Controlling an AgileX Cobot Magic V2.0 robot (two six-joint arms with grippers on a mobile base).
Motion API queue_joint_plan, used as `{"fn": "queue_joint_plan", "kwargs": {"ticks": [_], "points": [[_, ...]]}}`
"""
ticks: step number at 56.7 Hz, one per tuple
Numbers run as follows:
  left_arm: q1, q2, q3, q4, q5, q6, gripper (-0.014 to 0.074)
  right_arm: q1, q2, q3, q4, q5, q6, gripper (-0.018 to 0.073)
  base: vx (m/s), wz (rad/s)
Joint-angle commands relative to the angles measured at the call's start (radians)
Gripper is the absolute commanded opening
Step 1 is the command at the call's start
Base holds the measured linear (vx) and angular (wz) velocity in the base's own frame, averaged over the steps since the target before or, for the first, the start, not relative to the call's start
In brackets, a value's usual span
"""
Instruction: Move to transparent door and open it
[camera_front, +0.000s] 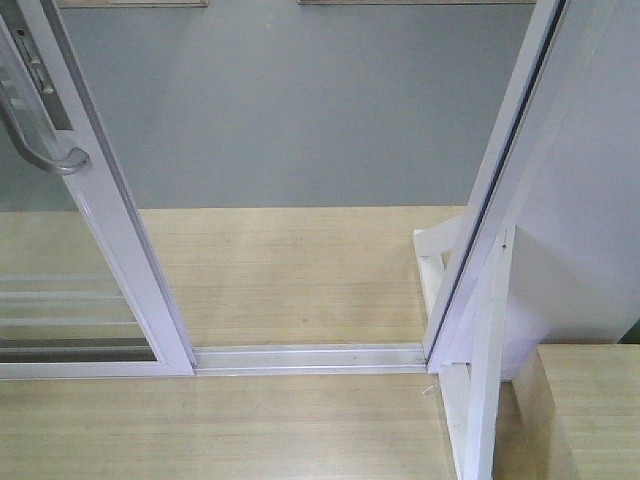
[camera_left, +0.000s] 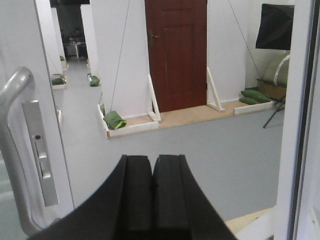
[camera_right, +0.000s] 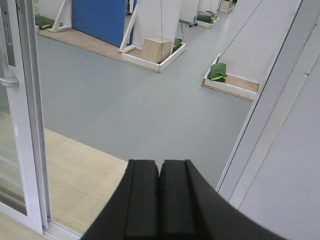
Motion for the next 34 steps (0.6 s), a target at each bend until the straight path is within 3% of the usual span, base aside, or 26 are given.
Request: {"fn": "queue_joint_plan", "kwargs": {"ticks": [1, 5, 17, 27, 34], "points": [[-0.004, 0.011, -0.019, 0.045, -0.091, -0.028, 0.0000, -0.005, 0.010, -0.028, -0.010, -0.089, -0.004, -0.0004, 0.00, 0.00], [0.007, -0.014, 0.022, 0.058, -0.082, -0.028, 0.0000, -0.005, 0.010, -0.028, -0.010, -0.089, -0.004, -0.0004, 0.00, 0.00], [0.139, -0.231, 0.284, -0.002, -0.085, -0.040, 0.0000, -0.005, 0.010, -0.028, -0.010, -0.089, -0.004, -0.0004, 0.00, 0.00], [0.143, -0.393, 0.476, -0.006, -0.096, -0.040, 0.0000, -0.005, 0.011, -0.028, -0.010, -0.089, -0.004, -0.0004, 0.00, 0.00], [0.150, -0.387, 0.469, 0.007, 0.007, -0.036, 0.0000, -0.005, 0.011, -0.028, -0.010, -0.089, -0.004, -0.0004, 0.00, 0.00]]}}
